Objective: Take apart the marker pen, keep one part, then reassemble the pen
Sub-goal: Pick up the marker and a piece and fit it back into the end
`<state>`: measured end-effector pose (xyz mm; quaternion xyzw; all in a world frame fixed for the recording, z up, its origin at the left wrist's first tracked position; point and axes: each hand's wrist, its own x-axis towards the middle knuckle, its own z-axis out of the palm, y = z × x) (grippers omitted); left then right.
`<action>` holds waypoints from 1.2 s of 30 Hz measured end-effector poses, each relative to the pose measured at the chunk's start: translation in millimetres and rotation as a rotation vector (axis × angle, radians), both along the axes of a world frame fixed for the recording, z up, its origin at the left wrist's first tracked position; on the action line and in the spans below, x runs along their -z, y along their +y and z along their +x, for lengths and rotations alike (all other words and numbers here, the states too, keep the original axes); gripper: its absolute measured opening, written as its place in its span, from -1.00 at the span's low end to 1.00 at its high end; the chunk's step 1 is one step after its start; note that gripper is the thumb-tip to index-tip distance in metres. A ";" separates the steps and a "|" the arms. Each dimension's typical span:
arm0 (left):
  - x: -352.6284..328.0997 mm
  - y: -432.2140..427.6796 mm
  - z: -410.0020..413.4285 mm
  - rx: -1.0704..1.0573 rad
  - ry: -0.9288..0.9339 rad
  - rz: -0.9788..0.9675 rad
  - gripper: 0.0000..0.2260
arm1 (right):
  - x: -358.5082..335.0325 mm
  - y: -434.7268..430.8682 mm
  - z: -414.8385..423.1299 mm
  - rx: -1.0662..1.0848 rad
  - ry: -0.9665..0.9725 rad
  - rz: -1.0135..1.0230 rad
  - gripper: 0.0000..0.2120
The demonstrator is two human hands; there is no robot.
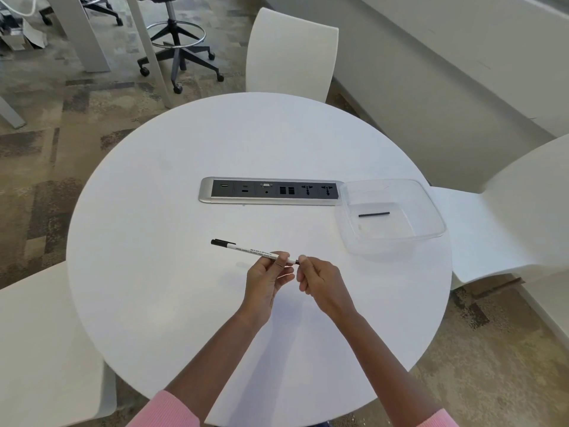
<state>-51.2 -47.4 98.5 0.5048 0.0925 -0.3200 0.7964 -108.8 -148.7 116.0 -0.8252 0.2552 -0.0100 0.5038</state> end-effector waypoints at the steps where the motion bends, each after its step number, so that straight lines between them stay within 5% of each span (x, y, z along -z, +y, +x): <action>1: 0.1 -0.6 0.1 -0.005 -0.003 0.001 -0.92 | -0.5 0.2 -0.3 -0.013 0.018 -0.014 -0.61; 6: -0.1 -0.7 2.4 -0.031 0.004 -0.006 -0.92 | 0.5 -1.1 -5.5 -0.090 -0.078 -0.285 -0.84; 10: -1.0 -1.8 2.3 -0.015 -0.004 -0.005 -0.91 | 2.8 -4.1 -4.8 -0.139 -0.114 -0.454 -0.80; 17: -1.9 -3.4 4.7 -0.004 -0.016 -0.002 -0.92 | -7.6 -4.6 -0.3 -0.046 -0.053 -0.118 -0.66; 22: -1.4 -4.8 5.1 -0.010 -0.005 0.003 -0.91 | -5.0 -3.6 0.0 -0.074 -0.110 -0.265 -0.90; 28: -3.1 -5.5 4.5 0.014 -0.032 0.084 -0.94 | -10.1 -6.6 1.5 -0.065 -0.033 -0.207 -0.68; 36: -3.5 -6.5 6.9 -0.014 -0.031 0.090 -0.92 | -4.0 -7.4 -0.6 -0.064 -0.114 -0.277 -0.89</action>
